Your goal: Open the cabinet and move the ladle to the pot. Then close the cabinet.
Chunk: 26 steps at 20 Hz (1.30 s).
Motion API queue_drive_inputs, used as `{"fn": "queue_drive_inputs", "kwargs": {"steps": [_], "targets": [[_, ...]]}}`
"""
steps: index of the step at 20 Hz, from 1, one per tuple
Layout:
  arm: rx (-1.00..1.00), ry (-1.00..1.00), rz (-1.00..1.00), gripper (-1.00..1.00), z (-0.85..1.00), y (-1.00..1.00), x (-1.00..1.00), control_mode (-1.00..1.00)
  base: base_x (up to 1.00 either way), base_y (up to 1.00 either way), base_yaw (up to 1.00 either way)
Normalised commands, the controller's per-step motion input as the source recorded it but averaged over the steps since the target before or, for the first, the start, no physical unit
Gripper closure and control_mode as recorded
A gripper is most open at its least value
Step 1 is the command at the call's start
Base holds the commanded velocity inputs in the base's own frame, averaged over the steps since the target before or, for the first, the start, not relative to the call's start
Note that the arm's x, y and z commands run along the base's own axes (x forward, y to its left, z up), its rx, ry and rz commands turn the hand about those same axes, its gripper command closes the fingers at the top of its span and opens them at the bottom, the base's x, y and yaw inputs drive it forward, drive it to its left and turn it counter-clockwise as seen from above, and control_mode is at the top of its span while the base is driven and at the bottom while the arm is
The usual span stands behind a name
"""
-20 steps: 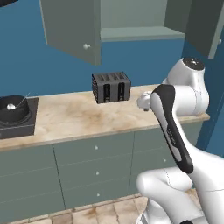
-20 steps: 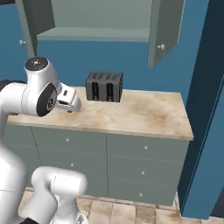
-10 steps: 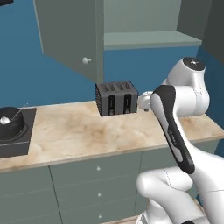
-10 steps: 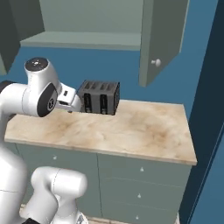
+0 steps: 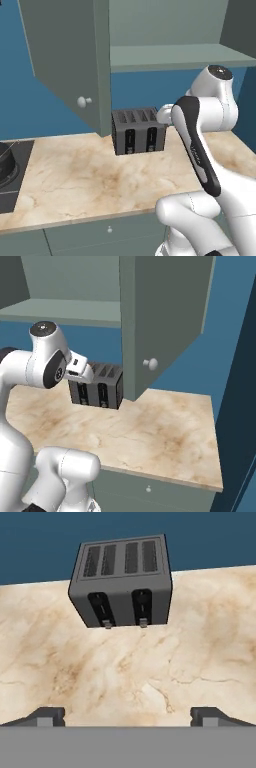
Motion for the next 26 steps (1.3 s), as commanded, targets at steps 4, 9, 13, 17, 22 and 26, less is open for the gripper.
{"fn": "queue_drive_inputs", "kwargs": {"steps": [4,9,13,17,22,26], "targets": [[0.0,0.0,0.0,-1.0,0.0,0.0,0.0,1.0,0.24,-0.42,0.04],[0.01,-0.08,0.0,-1.0,0.24,-0.1,-0.45,-1.0,0.0,0.0,0.0],[-0.02,-0.36,-0.09,-1.0,0.52,0.0,-0.91,-1.0,0.0,0.0,0.0],[-0.08,-0.39,-0.18,-1.0,0.44,-0.03,-0.57,-1.0,0.0,0.0,0.0],[-0.07,-0.36,-0.19,-1.0,0.19,-0.33,-0.47,-1.0,0.0,0.0,0.0],[0.0,-0.23,-0.13,-1.0,0.36,-0.59,-0.74,-1.0,0.0,0.0,0.0]]}}
